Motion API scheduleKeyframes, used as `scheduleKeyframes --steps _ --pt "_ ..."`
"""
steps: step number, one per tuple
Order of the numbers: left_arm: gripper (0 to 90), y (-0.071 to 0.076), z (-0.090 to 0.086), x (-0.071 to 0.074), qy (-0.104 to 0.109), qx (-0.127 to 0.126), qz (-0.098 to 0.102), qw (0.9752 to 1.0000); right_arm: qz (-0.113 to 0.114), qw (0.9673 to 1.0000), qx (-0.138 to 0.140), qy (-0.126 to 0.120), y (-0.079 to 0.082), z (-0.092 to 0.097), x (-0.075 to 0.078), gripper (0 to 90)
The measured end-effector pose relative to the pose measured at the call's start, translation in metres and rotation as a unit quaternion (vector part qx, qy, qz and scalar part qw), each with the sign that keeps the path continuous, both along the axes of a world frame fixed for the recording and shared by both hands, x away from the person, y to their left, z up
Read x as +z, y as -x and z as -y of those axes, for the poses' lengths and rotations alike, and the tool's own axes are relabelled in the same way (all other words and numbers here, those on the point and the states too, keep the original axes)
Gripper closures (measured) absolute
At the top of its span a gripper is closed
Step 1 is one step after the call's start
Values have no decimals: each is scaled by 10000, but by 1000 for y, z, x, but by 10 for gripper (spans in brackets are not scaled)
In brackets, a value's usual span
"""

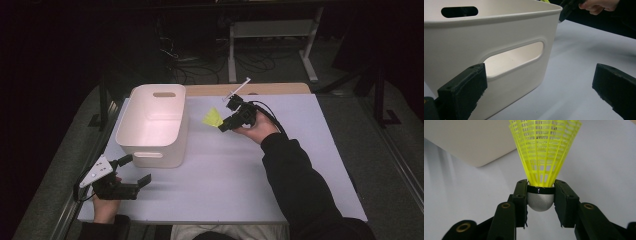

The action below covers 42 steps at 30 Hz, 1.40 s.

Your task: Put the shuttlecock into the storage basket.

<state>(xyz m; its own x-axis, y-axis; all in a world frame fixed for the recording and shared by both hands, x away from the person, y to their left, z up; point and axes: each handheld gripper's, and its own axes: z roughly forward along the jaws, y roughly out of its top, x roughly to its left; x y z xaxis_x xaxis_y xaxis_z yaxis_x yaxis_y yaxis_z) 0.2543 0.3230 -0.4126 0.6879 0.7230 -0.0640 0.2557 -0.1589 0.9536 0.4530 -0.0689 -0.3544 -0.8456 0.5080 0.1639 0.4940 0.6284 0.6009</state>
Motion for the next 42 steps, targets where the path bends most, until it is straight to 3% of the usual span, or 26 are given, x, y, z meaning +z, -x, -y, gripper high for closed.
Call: scheduleKeyframes --steps 42 --pt "0 0 0 0 -8 11 -8 10000 387 9984 397 -78 5 -26 61 635"
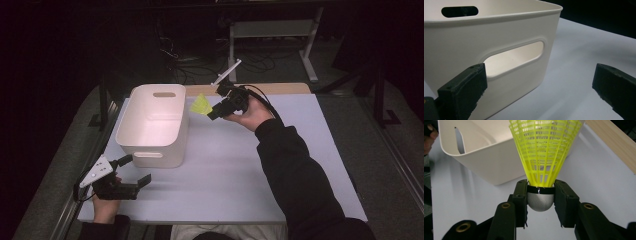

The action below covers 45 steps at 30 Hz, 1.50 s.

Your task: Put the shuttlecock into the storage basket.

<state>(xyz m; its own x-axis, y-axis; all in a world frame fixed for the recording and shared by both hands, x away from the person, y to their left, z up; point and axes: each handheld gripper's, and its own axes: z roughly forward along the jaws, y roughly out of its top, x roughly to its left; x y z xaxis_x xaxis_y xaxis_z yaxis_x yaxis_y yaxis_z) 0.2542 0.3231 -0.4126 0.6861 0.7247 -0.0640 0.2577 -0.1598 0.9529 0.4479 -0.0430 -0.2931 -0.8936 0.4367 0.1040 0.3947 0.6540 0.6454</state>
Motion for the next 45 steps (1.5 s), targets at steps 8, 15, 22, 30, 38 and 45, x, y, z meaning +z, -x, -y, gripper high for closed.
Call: scheduleKeyframes --steps 8,15,22,30,38,45 --pt "0 0 0 0 -2 17 -9 10000 96 9999 85 -30 0 -5 17 635" --pt "0 0 0 0 -11 2 -2 10000 129 9997 218 -51 0 -15 24 635" --pt "0 0 0 0 -17 15 0 10000 213 9989 410 -36 1 -32 34 635" --pt "0 0 0 0 -19 0 15 10000 239 9983 524 -35 3 -43 40 635" --pt "0 0 0 0 -3 11 18 10000 240 9974 672 22 4 -60 43 635" --pt "0 0 0 0 3 8 21 10000 214 9967 779 58 6 -72 41 635"
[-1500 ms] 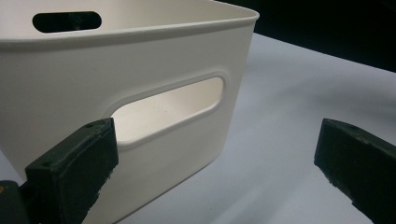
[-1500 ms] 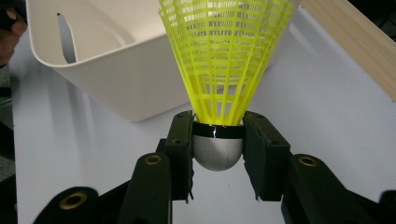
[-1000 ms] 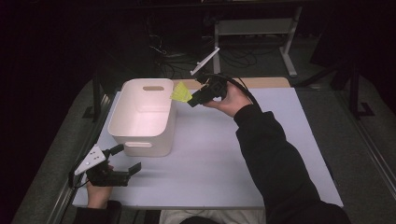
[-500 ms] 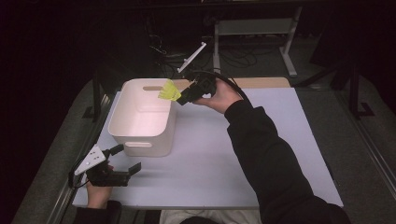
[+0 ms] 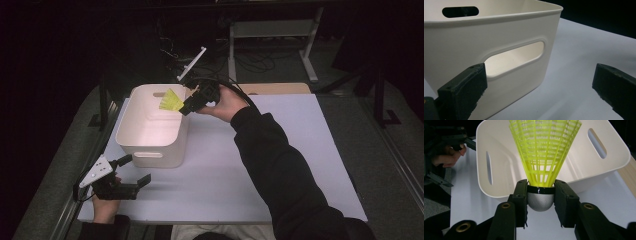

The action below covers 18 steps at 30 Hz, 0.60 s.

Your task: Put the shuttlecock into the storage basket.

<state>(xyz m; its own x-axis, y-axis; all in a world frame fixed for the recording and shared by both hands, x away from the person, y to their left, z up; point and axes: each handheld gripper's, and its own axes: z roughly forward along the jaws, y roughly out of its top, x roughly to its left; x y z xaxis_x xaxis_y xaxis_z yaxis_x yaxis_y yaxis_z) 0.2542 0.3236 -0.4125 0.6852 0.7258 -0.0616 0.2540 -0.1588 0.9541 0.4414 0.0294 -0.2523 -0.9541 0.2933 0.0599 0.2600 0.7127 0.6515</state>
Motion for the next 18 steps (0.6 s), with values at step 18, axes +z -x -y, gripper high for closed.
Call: scheduleKeyframes --steps 18 --pt "0 0 0 0 19 11 18 10000 -61 9996 244 -152 7 -20 -2 635"
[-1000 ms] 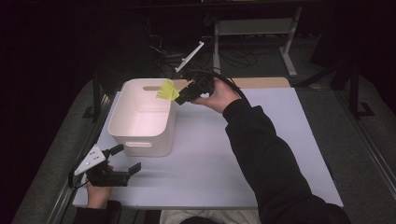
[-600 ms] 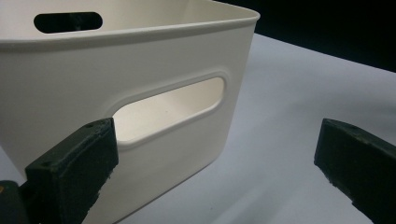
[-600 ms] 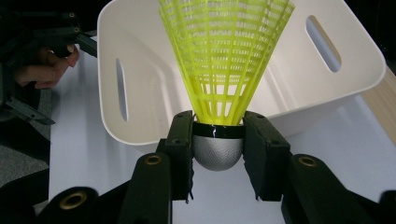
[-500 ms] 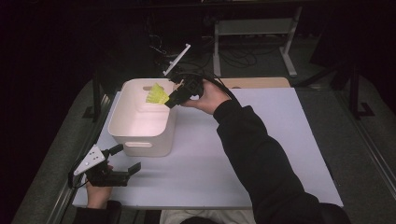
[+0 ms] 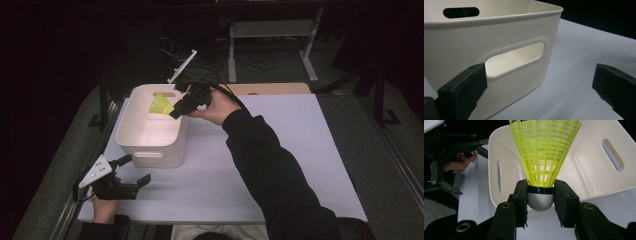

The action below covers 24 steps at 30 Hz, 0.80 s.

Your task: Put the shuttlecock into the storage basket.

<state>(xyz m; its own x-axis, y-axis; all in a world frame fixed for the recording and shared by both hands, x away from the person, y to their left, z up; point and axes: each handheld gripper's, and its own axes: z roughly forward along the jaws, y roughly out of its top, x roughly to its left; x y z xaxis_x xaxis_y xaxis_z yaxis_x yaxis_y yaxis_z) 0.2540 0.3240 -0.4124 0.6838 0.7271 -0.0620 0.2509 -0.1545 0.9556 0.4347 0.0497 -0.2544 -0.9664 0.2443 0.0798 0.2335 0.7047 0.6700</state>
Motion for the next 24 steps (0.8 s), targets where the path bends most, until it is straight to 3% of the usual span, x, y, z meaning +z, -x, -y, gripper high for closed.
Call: scheduleKeyframes --steps 24 --pt "0 0 0 0 0 -6 -6 10000 -111 9997 196 -108 6 -20 -20 635"
